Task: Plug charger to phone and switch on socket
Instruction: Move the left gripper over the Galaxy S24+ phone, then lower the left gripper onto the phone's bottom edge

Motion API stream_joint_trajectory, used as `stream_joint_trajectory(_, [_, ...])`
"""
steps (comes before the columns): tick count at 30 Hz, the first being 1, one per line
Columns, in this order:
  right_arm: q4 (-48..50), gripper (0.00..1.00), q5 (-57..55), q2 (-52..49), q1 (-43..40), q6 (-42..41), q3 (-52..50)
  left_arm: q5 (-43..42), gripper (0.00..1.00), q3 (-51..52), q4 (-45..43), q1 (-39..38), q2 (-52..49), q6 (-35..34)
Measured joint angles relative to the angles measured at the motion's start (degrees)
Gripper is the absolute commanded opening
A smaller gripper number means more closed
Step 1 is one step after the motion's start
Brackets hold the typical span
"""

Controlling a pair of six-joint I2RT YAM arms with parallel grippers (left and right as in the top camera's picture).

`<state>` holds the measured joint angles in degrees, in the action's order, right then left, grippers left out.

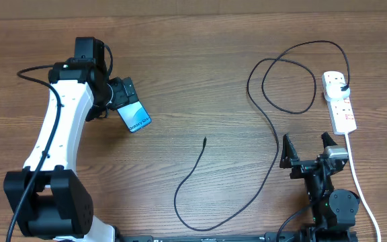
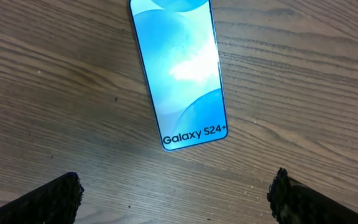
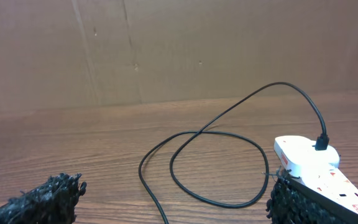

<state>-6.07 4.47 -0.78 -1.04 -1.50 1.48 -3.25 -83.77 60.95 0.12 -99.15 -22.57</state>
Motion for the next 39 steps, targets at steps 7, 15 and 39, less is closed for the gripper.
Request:
stream_joint_trajectory(7, [-0.02, 1.00, -0.02, 0.00, 0.00, 0.02, 0.00, -0.37, 0.99, -0.02, -0.57, 0.00, -0.15, -0.24])
stream_joint_trajectory(15, [-0.02, 1.00, 0.00, -0.02, 0.00, 0.00, 0.00, -0.85, 1.00, -0.02, -0.68, 0.00, -0.15, -4.72])
stream_joint_trajectory(39, [-0.02, 1.00, -0.02, 0.00, 0.00, 0.00, 0.00, -1.42, 1.00, -0.28, -6.19, -0.44, -13.33, -13.27])
